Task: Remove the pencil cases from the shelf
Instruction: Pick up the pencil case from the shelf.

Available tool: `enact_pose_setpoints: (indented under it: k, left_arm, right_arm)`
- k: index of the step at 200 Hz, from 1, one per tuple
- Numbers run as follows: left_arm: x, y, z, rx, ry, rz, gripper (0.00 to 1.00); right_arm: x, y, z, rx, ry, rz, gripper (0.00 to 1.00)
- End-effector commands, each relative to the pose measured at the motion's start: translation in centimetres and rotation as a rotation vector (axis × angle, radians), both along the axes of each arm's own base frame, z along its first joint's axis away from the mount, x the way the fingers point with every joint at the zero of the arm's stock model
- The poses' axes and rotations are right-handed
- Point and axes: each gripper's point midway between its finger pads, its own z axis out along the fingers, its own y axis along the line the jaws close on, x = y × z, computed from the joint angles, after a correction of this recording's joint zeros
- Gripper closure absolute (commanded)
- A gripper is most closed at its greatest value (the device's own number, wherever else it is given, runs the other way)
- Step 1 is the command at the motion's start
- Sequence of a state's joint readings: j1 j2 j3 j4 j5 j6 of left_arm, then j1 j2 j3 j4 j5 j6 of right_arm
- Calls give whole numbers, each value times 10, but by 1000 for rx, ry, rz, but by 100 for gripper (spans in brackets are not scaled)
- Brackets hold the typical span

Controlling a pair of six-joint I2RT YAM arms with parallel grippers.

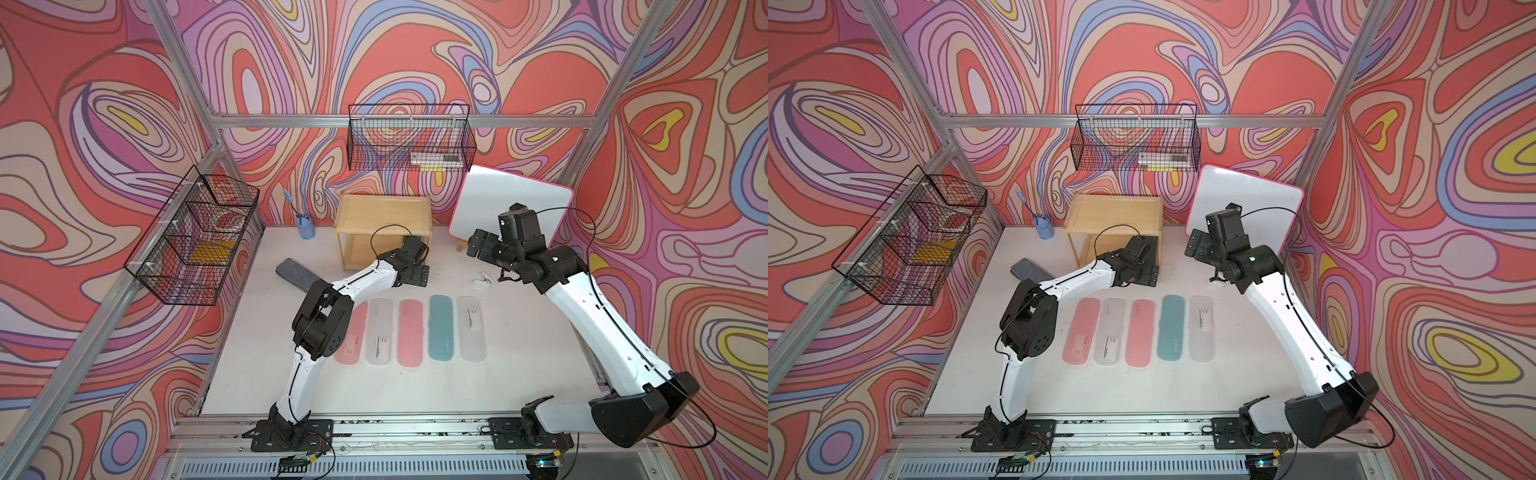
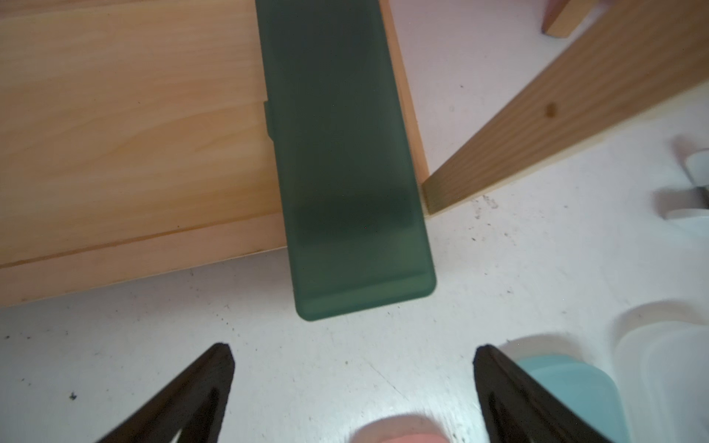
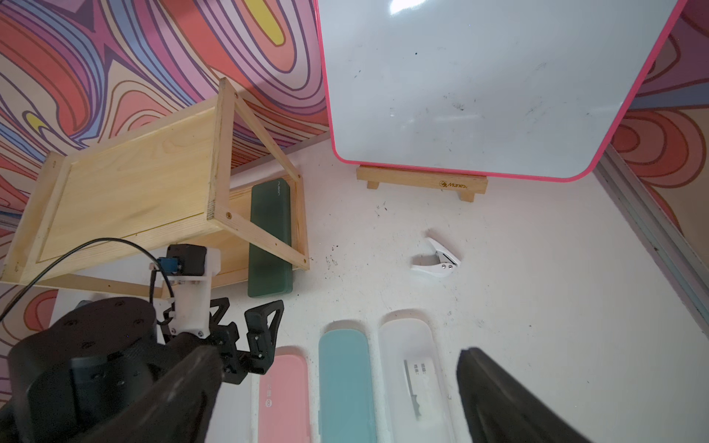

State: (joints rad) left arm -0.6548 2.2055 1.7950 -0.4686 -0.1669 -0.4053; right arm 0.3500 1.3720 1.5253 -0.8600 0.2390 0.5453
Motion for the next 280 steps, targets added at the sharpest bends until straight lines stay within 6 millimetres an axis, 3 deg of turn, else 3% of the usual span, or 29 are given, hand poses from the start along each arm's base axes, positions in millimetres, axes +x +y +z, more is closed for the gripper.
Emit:
enact_pose_setpoints:
  k: [1,52,110,159,238,280]
  left_arm:
    - [9,3,1,65,-13,1,0]
    - [17,-9,-2,11,-30,-3,1]
    - [19,-8,-29,31,11,27,1]
    - [23,-3,-35,51,-4,61,1]
    - [32,-8,-35,24,-21,86,11]
    - [33,-3,-36,49,-29,102,23]
  right_arm:
    - [1,-2,-4,-3,-2,19,2]
    - [8,-2,-17,-2,25,26,2]
    - [13,-2,-27,7,44,30,2]
    - [12,-2,-31,9,48,31,2]
    - [15,0,-38,7,64,37,2]
    - [15,1,-39,5,69,46,2]
